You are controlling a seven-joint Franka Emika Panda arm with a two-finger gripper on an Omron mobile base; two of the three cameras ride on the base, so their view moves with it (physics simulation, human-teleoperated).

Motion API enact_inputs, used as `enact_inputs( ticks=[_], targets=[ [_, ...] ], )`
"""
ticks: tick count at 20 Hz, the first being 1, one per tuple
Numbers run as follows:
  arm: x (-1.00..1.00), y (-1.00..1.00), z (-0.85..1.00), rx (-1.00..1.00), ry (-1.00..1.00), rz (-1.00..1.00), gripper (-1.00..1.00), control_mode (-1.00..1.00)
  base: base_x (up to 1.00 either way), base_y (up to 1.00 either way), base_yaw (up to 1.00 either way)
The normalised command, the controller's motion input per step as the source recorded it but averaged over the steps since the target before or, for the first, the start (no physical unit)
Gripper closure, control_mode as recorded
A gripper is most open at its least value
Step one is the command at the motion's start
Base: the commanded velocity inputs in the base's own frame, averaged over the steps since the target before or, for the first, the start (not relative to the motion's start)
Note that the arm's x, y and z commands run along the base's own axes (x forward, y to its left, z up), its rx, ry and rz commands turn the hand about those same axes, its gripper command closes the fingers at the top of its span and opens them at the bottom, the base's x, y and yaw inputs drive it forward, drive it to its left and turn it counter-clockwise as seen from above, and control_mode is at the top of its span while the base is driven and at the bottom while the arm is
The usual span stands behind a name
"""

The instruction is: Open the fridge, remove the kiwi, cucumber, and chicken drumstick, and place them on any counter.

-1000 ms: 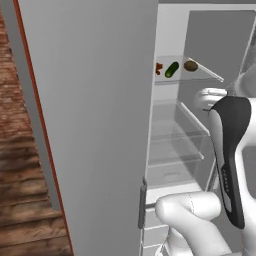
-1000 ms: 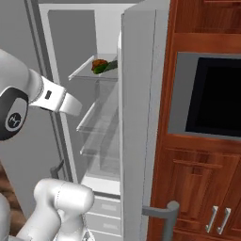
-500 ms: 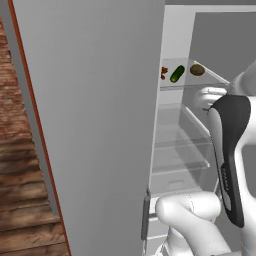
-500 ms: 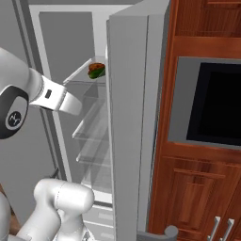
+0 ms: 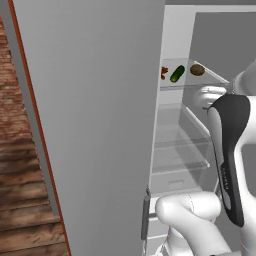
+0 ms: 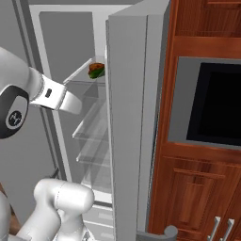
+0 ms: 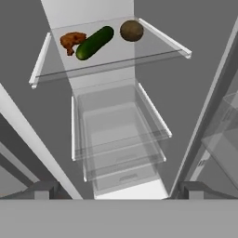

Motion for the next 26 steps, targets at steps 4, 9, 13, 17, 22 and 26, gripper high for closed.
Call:
enact_inputs(
  ticks=[4,9,13,17,22,26],
  targets=[
    [0.17,0.00,0.26,0.00,0.00,0.00,-1.00,-1.00,0.00,0.00,0.00],
    [0.34,-0.03,0.03,0.00,0.00,0.00,-1.00,-1.00,0.00,0.00,0.00],
    [0.69,-0.01,-0.03,0.00,0.00,0.00,-1.00,-1.00,0.00,0.00,0.00],
    [0.77,0.00,-0.01,0.00,0.00,0.00,-1.00,-1.00,0.00,0.00,0.00],
    [0.73,0.00,-0.03,-0.01,0.00,0.00,-1.00,-1.00,0.00,0.00,0.00],
    [0.70,-0.05,-0.02,-0.02,0.00,0.00,-1.00,-1.00,0.00,0.00,0.00]
  ],
)
